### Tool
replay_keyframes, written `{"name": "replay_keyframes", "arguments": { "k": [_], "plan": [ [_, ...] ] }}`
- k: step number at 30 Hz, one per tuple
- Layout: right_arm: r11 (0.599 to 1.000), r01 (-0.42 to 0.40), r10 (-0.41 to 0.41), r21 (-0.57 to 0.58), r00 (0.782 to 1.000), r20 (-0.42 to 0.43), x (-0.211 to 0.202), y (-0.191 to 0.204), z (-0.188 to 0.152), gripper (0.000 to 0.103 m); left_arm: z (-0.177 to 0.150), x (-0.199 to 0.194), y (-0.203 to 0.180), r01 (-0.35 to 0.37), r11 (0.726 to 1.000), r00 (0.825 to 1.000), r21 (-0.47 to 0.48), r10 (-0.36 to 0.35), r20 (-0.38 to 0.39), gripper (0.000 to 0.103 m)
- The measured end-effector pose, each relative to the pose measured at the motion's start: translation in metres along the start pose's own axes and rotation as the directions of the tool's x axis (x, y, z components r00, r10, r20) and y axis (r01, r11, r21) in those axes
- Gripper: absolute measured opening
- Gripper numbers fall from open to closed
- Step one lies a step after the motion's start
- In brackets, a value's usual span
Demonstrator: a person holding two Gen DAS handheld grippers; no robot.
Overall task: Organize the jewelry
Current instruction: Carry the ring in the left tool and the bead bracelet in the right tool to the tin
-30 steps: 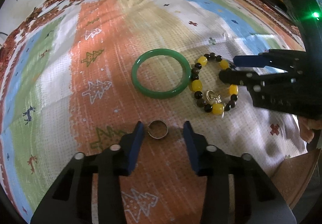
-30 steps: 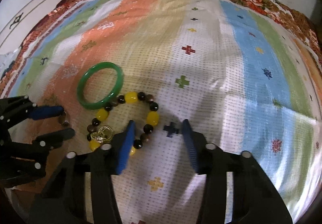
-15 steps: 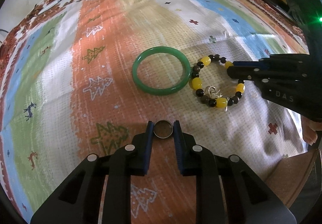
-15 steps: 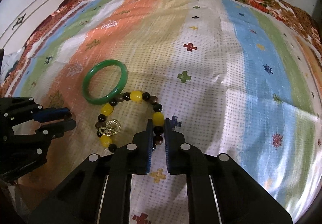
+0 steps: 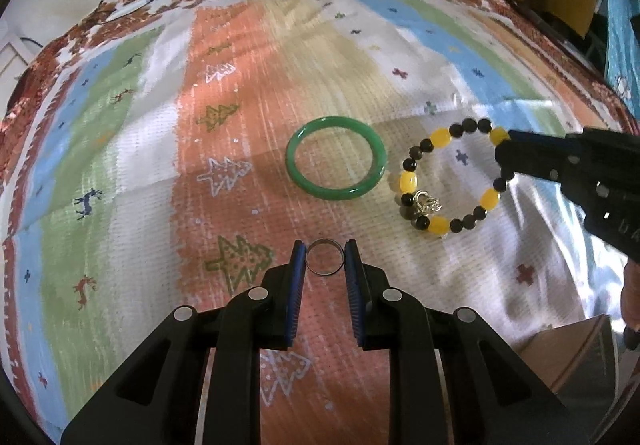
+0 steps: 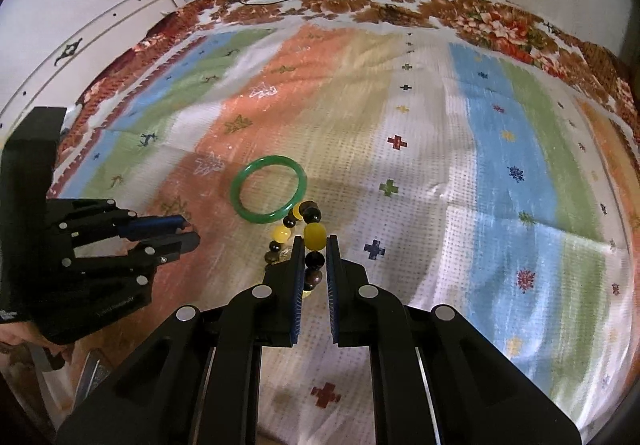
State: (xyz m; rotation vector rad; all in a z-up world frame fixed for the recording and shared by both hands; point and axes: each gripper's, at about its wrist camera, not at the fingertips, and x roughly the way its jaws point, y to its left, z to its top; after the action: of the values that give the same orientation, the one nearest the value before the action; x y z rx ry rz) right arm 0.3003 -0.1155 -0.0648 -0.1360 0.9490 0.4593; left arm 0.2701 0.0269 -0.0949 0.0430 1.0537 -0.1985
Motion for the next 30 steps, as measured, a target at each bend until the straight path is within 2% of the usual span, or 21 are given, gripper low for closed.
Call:
{"name": "replay_keyframes", "arguments": {
  "k": [6, 30],
  "plan": [
    [1.0, -0.003, 0.003, 0.003, 1.0, 0.008, -0.011, 0.001, -0.003, 0.011, -0.001, -0.018, -0.001, 0.021, 0.999, 0.999, -0.026, -0.02, 0.031, 0.019],
    [1.0, -0.011, 0.012, -0.011, 0.998, 0.058, -0.053, 0.017, -0.019, 0.011, -0.014, -0.07, -0.019, 0.052, 0.998, 0.989, -0.018, -0.049, 0.136, 0.019]
  ]
}}
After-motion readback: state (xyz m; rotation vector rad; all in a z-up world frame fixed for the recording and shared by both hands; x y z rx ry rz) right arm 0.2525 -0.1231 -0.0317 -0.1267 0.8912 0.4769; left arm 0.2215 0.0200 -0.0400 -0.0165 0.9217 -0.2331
